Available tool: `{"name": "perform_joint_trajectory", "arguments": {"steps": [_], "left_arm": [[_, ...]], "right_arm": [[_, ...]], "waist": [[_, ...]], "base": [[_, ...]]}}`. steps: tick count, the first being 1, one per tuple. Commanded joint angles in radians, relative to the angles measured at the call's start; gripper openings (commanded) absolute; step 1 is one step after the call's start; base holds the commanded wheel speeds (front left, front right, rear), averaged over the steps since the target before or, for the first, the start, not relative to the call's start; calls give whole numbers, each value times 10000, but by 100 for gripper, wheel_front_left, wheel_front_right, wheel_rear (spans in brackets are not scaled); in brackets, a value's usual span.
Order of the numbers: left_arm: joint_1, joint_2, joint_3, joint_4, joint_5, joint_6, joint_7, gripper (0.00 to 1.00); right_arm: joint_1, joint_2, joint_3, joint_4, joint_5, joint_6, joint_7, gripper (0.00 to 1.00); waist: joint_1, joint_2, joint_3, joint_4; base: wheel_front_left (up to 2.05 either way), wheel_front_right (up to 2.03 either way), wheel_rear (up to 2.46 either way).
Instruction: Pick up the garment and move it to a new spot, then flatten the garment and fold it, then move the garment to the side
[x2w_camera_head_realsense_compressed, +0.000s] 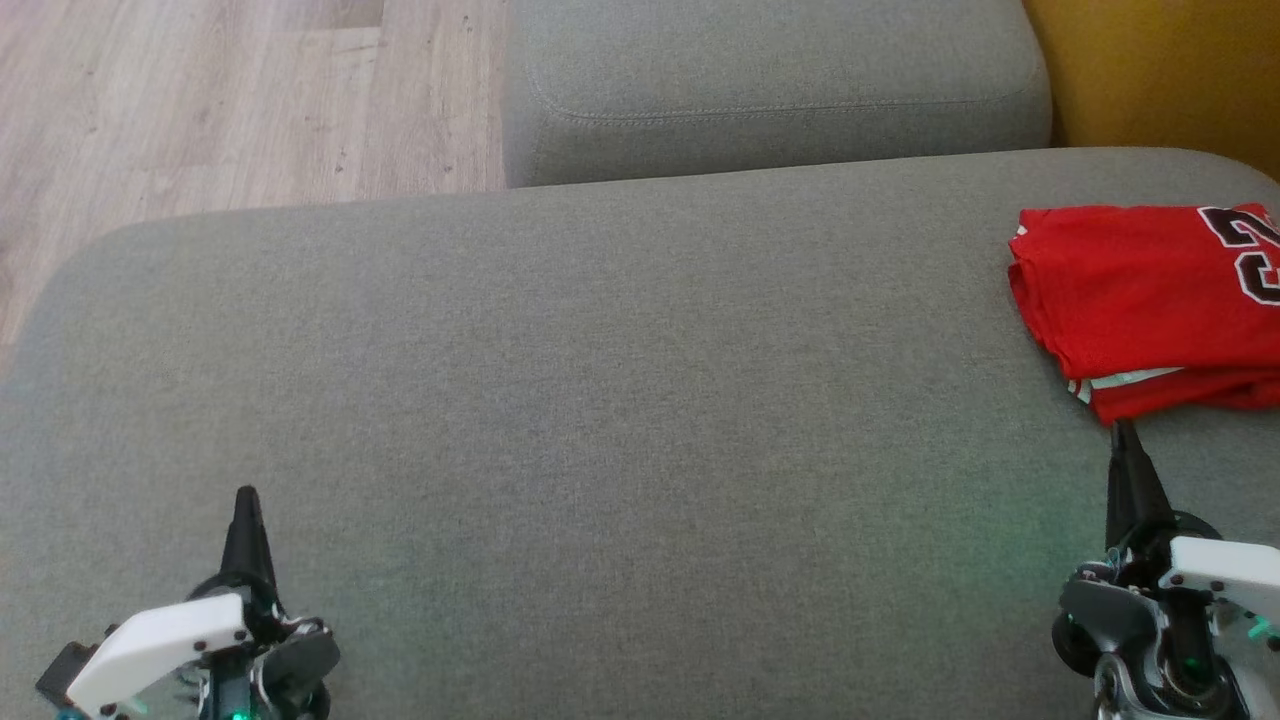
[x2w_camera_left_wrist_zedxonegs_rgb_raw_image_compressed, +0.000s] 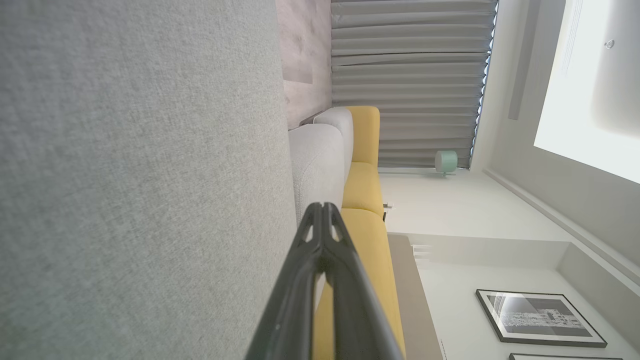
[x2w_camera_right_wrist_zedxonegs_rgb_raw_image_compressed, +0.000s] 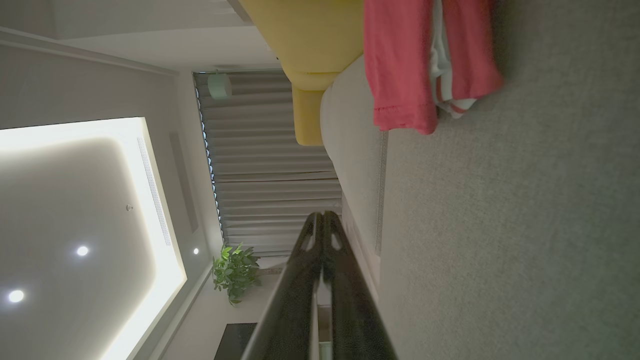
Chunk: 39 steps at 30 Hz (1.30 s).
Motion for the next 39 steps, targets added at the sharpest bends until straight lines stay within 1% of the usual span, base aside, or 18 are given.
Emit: {"name": "perform_joint_trajectory", "arguments": {"steps": [1,39], "left_arm": [[-483,85,397,-283,32,-71,86,0],[-492,4,512,-278,128,-71,178,0]], "right_arm": [[-464,-163,180,-325,17,-7,57,0],[-473,-99,90,-320,-59,-7,130,0]], "waist": [[0,0,-1,0],[0,0,-2,0]], "base": [[0,0,0],[0,0,0]]}}
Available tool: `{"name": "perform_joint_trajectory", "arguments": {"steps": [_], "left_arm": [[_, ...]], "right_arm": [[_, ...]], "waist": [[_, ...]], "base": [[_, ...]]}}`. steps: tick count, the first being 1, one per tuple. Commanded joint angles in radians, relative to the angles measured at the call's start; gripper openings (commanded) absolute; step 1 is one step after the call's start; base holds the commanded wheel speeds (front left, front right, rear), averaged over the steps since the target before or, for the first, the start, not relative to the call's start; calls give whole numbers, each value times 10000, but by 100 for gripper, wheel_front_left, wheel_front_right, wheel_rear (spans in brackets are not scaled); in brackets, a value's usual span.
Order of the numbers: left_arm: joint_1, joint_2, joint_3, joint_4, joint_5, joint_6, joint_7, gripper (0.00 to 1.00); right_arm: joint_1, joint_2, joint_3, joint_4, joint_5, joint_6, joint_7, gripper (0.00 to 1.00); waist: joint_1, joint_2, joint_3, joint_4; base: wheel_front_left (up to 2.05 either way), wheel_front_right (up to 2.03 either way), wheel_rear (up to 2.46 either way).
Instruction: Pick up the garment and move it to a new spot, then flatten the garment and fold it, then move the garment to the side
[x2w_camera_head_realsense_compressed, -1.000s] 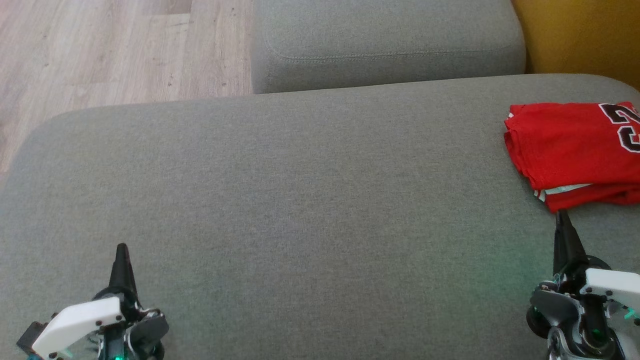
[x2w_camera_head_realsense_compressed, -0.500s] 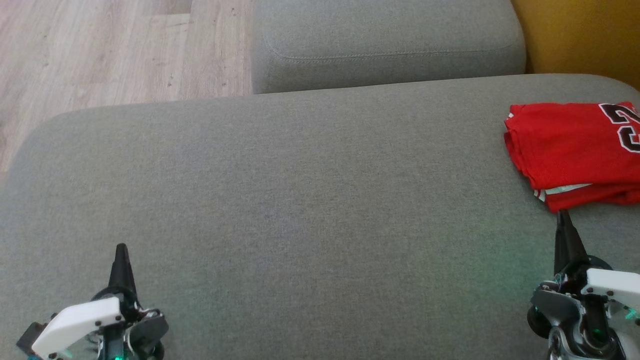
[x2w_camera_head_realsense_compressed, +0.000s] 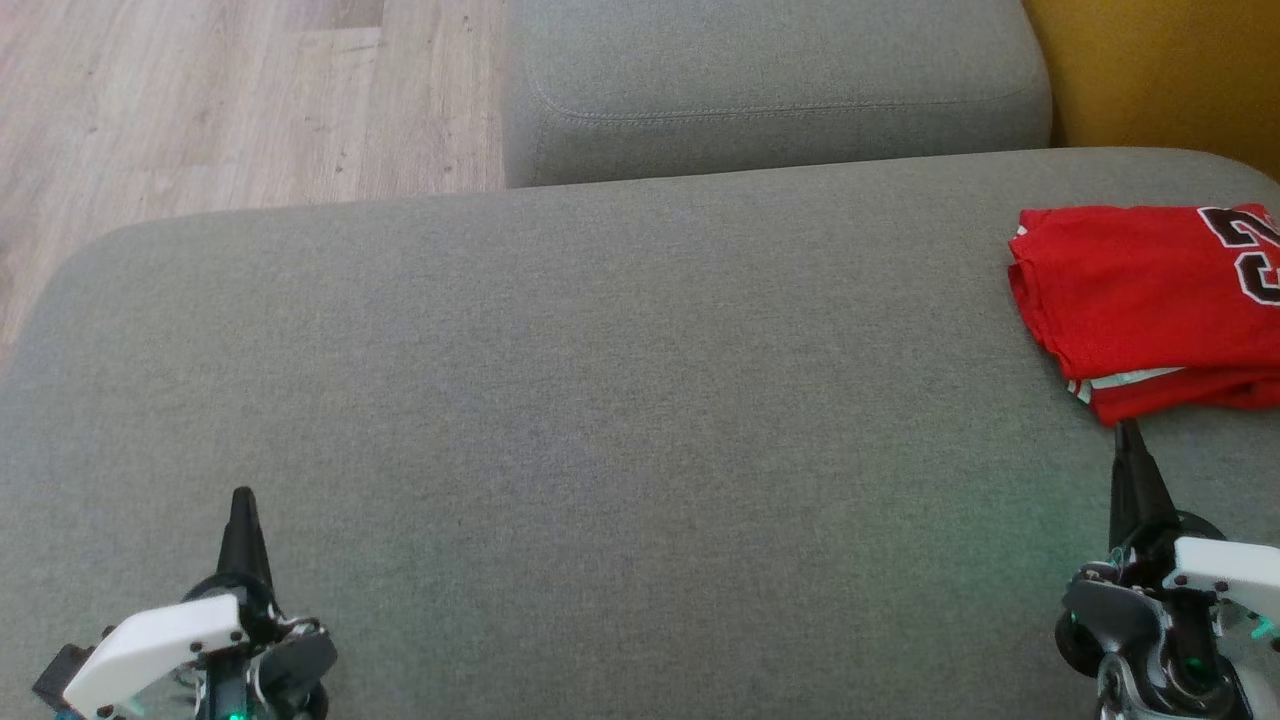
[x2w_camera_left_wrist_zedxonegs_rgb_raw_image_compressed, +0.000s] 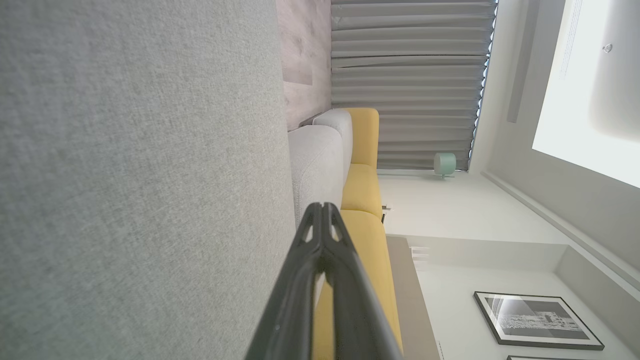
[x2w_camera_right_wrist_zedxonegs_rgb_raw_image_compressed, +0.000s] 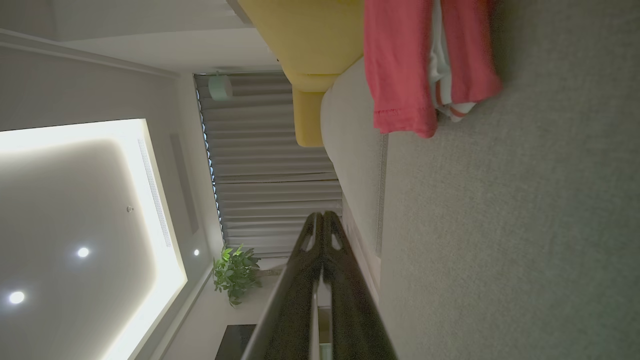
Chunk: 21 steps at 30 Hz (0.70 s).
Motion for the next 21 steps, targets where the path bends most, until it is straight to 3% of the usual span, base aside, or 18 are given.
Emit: {"name": "perform_joint_trajectory", "arguments": {"steps": [1,21], "left_arm": [[-492,69,342,-280,117,-71,59,0],[-496,38,387,-278,154,-71,95,0]], "right_arm": [[-473,-106,172,-320,-57,-7,95,0],[-476,-82,137,-318,-85,-7,123,0]], "waist": [[0,0,0,0],[0,0,0,0]], "base": [[0,0,0],[0,0,0]]}}
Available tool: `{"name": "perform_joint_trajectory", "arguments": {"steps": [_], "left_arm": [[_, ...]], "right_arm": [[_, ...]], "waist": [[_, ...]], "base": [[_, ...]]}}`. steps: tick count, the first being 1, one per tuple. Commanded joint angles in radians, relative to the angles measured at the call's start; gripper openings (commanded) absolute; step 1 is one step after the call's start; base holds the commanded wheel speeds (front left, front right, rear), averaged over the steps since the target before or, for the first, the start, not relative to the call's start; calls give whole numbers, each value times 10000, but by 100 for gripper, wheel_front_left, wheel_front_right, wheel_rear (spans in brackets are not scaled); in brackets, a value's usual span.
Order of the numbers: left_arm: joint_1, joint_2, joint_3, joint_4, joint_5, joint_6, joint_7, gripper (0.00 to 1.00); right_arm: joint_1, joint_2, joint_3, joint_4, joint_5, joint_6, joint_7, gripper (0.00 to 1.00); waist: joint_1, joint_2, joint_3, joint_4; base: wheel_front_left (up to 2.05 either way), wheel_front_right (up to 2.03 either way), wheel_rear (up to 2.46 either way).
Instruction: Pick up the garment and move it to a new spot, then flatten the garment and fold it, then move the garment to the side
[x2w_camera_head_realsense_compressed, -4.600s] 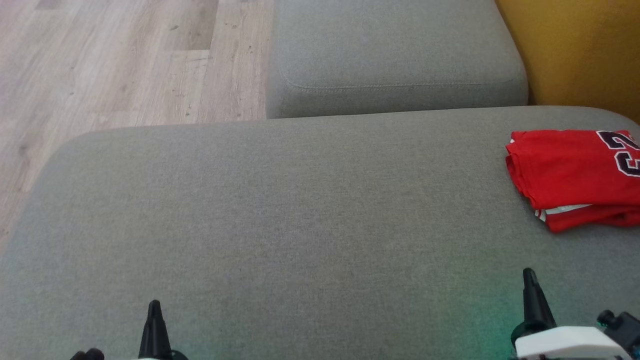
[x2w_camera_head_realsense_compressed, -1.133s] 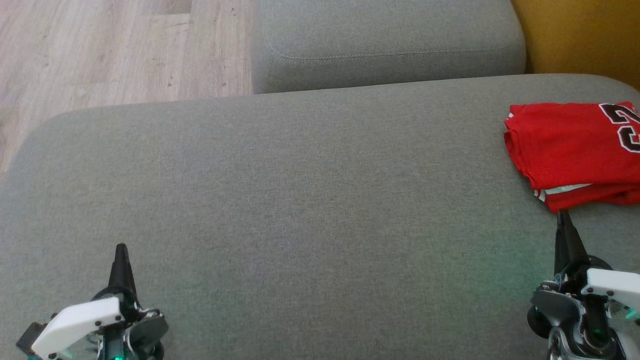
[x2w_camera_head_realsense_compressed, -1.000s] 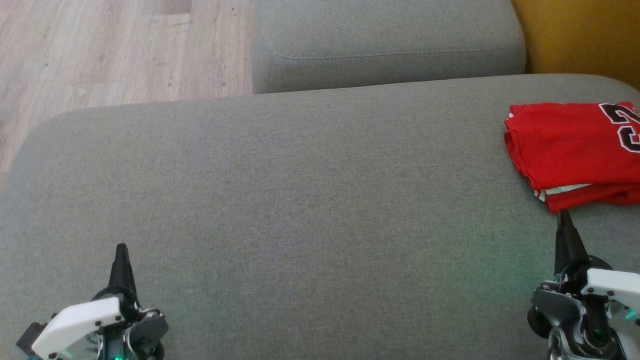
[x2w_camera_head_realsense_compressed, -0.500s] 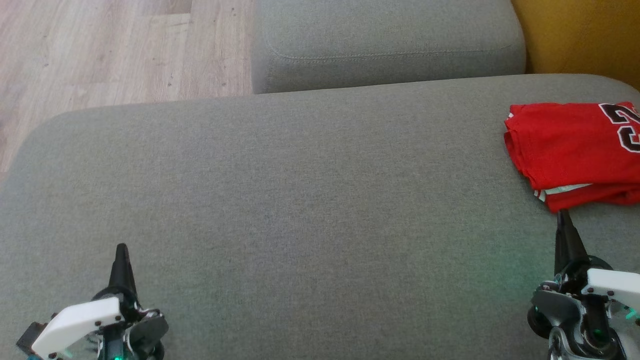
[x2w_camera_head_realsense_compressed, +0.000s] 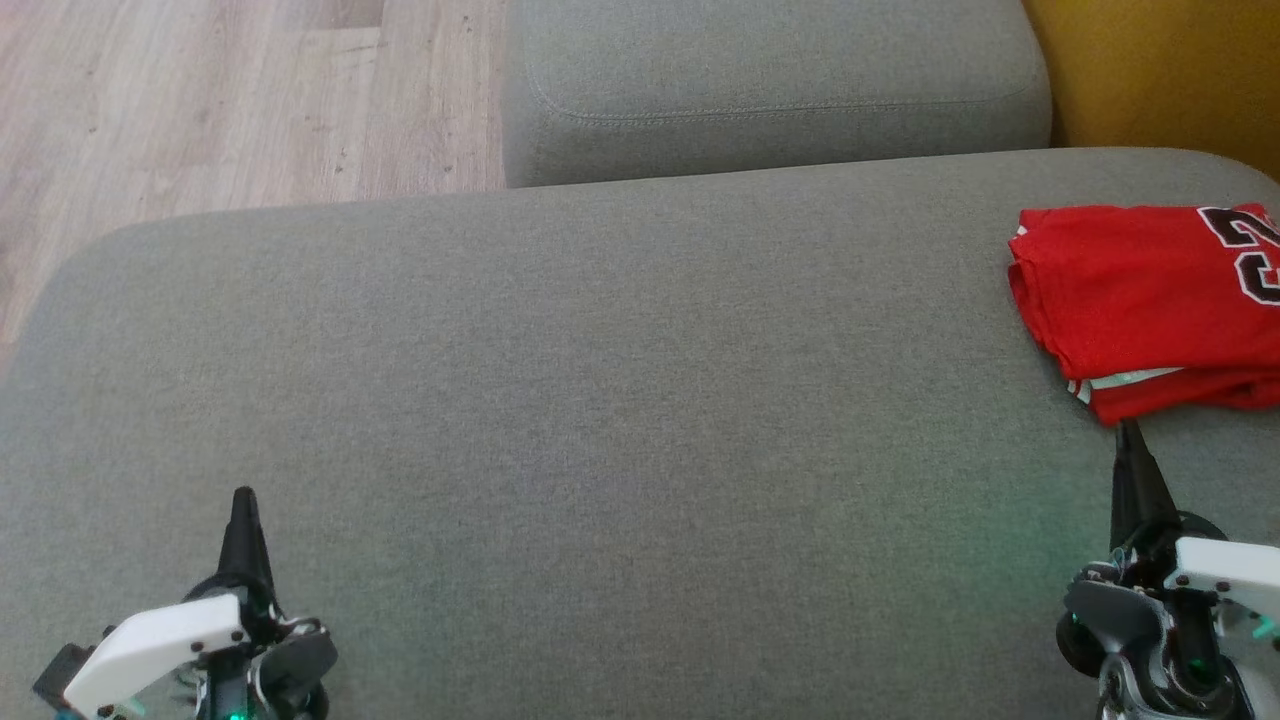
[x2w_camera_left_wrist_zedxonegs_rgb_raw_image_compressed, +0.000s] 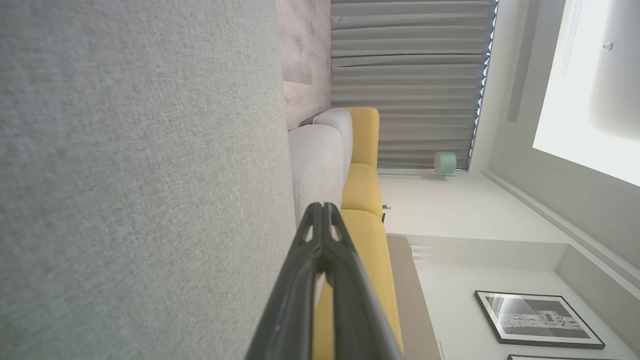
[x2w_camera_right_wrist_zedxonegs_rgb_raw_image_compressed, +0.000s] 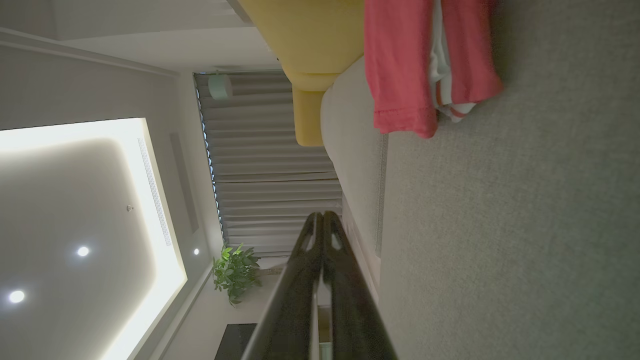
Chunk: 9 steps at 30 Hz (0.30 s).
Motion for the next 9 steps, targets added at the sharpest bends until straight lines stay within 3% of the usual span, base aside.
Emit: {"name": "perform_joint_trajectory", "arguments": {"steps": [1,9], "left_arm": [[-496,65,354,-278,129,-71,55,0],[-497,54,370,-277,142,-71,67,0]], "right_arm": [[-476,-90,188,-318,-56,-7,42,0],[-477,-82,176,-317,-65,-7,51,0]], "waist": [[0,0,0,0],[0,0,0,0]], "base": [[0,0,0],[0,0,0]]}}
